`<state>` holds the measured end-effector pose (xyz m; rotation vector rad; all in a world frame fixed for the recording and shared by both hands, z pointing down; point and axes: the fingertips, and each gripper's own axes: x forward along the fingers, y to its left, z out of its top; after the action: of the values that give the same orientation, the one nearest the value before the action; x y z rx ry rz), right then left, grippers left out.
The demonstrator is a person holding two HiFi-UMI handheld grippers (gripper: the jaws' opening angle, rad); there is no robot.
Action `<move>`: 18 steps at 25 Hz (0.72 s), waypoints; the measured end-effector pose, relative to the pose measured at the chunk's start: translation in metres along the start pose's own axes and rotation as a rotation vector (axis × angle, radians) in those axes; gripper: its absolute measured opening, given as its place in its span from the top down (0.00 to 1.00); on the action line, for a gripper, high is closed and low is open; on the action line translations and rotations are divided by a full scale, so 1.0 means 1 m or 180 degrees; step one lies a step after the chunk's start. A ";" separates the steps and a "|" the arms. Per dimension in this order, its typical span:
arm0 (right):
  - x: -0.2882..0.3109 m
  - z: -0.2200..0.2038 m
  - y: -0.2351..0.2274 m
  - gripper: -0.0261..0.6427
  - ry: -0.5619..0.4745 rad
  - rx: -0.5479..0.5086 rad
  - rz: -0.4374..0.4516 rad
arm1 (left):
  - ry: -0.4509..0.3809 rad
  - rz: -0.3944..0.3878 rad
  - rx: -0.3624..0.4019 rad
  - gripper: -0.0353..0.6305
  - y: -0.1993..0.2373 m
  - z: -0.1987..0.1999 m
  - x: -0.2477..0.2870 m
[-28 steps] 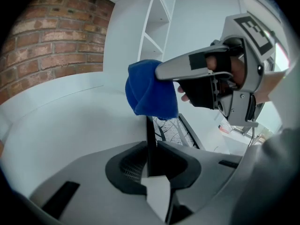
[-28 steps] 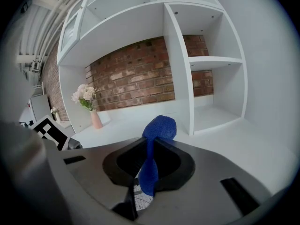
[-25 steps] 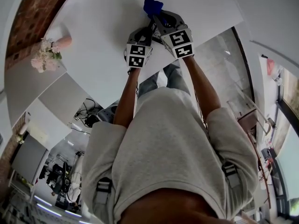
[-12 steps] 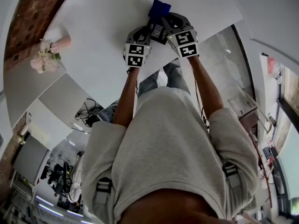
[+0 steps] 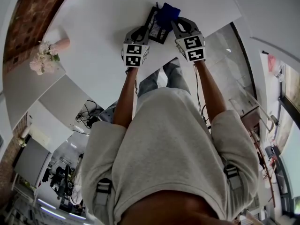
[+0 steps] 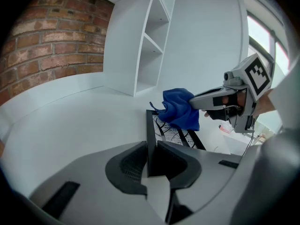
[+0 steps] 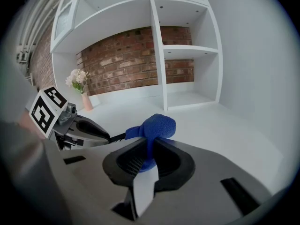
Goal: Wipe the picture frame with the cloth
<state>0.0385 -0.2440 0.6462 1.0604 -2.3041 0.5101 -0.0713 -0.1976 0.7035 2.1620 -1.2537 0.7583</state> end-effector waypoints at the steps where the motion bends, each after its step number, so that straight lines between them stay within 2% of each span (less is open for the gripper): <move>1: -0.003 -0.003 -0.003 0.87 0.0010 -0.0003 -0.0019 | -0.0002 0.0001 0.0001 0.83 0.000 0.000 0.000; 10: -0.031 -0.012 -0.023 0.87 0.0021 0.0005 -0.0216 | -0.0004 0.0001 -0.0006 0.83 0.002 0.000 0.000; 18: -0.049 0.023 -0.008 0.87 -0.0203 -0.0076 -0.0198 | -0.0002 0.0000 0.0002 0.83 0.000 0.000 0.000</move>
<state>0.0642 -0.2338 0.5985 1.1484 -2.3184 0.4292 -0.0717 -0.1978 0.7037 2.1629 -1.2540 0.7581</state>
